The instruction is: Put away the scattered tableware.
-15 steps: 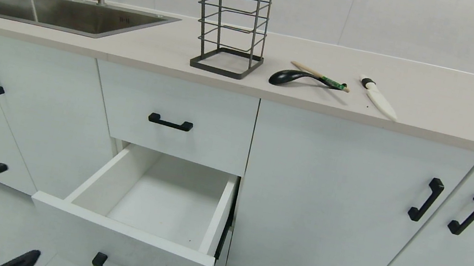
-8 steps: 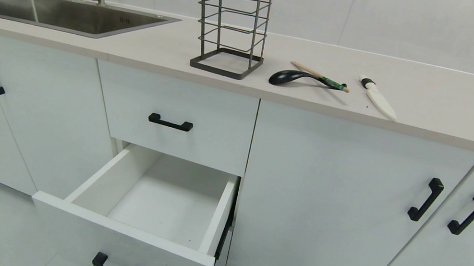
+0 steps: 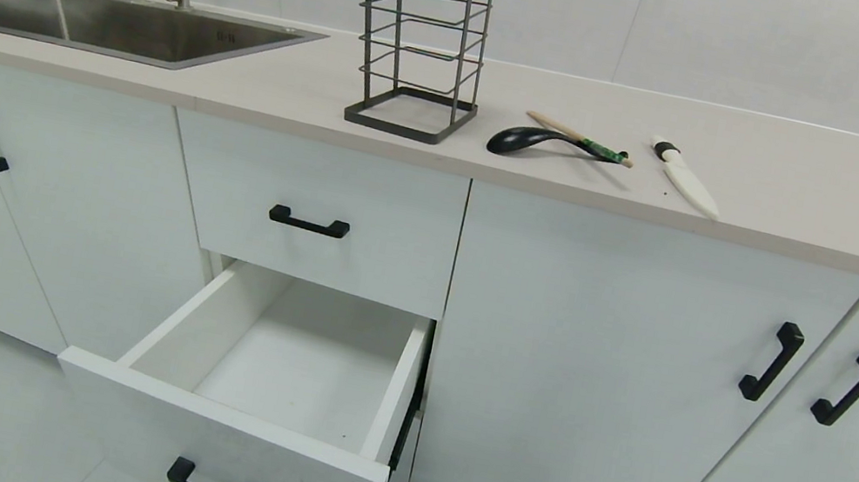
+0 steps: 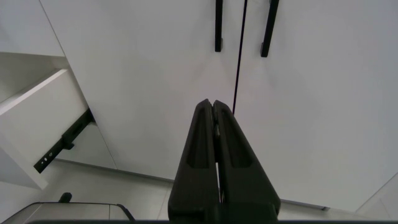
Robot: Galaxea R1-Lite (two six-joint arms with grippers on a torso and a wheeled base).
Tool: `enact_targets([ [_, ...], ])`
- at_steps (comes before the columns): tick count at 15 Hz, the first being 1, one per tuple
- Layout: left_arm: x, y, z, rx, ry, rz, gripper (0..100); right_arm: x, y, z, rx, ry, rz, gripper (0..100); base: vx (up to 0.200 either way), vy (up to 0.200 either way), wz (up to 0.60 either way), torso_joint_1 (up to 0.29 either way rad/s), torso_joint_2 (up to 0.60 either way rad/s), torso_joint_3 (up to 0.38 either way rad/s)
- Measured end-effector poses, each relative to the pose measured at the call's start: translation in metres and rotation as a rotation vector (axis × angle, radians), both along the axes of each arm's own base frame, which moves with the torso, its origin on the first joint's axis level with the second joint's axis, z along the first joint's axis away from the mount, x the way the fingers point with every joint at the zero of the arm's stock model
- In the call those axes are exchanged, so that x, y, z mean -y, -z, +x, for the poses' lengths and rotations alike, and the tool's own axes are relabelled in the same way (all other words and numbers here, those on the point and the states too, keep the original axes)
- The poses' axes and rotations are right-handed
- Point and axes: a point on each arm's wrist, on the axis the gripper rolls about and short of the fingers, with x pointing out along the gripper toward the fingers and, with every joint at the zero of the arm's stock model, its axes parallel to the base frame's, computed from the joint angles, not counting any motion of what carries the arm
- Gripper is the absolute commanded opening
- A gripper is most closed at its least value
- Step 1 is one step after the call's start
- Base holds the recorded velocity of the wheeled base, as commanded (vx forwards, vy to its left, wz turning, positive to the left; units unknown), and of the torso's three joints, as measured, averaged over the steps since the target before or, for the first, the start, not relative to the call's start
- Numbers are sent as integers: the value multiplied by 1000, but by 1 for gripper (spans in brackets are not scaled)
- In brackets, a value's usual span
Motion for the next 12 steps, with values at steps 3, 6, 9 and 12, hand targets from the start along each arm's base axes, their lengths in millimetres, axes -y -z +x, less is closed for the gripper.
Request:
enact_targets([
  [3, -1, 2, -3, 5, 8, -219, 100, 0, 0, 0, 0, 1, 0, 0, 0, 0, 0, 0, 0, 0],
  [6, -1, 11, -5, -59, 9, -327, 100, 0, 0, 0, 0, -1, 0, 0, 0, 0, 0, 0, 0, 0],
  [9, -1, 11, -5, -51, 12, -340, 100, 0, 0, 0, 0, 0, -2, 0, 0, 0, 0, 0, 0, 0],
  [12, -1, 11, -5, -52, 13, -354, 100, 0, 0, 0, 0, 1, -2, 0, 0, 0, 0, 0, 0, 0],
])
